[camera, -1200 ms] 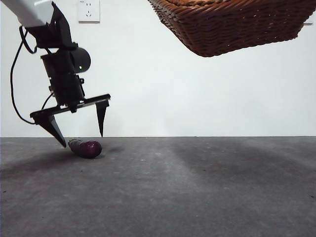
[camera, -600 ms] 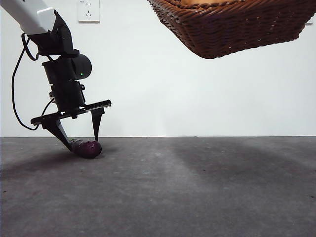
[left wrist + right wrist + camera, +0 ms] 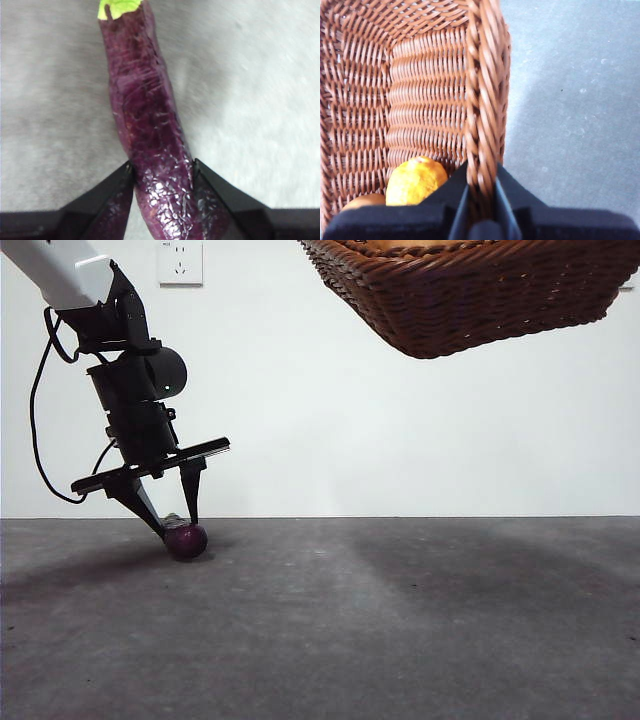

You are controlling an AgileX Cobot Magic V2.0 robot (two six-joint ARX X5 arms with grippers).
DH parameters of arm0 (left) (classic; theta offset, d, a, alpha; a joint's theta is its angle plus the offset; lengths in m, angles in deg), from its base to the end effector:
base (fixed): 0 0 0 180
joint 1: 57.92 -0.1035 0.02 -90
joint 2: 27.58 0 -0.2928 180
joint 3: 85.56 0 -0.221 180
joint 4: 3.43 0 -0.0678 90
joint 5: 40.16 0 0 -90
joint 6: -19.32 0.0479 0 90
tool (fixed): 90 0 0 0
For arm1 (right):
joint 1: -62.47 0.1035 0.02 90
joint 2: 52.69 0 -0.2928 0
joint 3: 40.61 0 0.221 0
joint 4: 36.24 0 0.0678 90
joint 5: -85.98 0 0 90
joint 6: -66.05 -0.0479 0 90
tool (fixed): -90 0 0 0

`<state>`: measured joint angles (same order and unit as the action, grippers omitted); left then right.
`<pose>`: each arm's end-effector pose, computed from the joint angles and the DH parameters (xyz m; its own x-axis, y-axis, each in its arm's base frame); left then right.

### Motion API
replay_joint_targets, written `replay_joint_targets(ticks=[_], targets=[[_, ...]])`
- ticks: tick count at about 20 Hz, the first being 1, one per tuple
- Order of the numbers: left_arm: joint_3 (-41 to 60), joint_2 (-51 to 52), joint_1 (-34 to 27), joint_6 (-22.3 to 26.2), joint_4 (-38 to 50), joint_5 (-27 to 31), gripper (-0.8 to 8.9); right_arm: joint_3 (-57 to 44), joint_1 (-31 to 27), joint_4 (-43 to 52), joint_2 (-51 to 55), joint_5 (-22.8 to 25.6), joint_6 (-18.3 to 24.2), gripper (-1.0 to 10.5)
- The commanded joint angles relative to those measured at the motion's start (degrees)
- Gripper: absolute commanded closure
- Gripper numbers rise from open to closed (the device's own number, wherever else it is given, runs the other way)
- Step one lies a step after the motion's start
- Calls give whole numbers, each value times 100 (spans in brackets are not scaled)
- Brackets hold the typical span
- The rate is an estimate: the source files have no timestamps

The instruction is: Help me put the vegetables on the table into the basket

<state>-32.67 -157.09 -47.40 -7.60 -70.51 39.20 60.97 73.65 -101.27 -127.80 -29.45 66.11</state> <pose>0.4579 -0.0940 0.2126 0.3050 -0.2444 -0.9204 -0.2002 0.9285 -0.3129 0.2211 0.0647 0.4157 0.6095 0.5582 -0.5629 -0.5052 0.8207 0.2668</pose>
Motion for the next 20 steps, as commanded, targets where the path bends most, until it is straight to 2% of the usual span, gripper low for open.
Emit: replay_joint_targets(ticks=[1,6,11,16,20], targets=[[4,-11,-26,658,-136,-28,820,55,0,70,-22,26,-90,958],[4,592,-50,1757,-343,-26,820,-111,0,-142,-428,96,-168,959],[4,1602,-55,2417,-321,-90,820,-1349,0,787,-498,74,-831,959],[208,2649,-42,2850,-525,-927,819,-2524,11,1663,-501,17,-1360,959],[1674,3840,240,3082,-146,-1449,819,-2900,13,2094,-501,-188,-1637,958]])
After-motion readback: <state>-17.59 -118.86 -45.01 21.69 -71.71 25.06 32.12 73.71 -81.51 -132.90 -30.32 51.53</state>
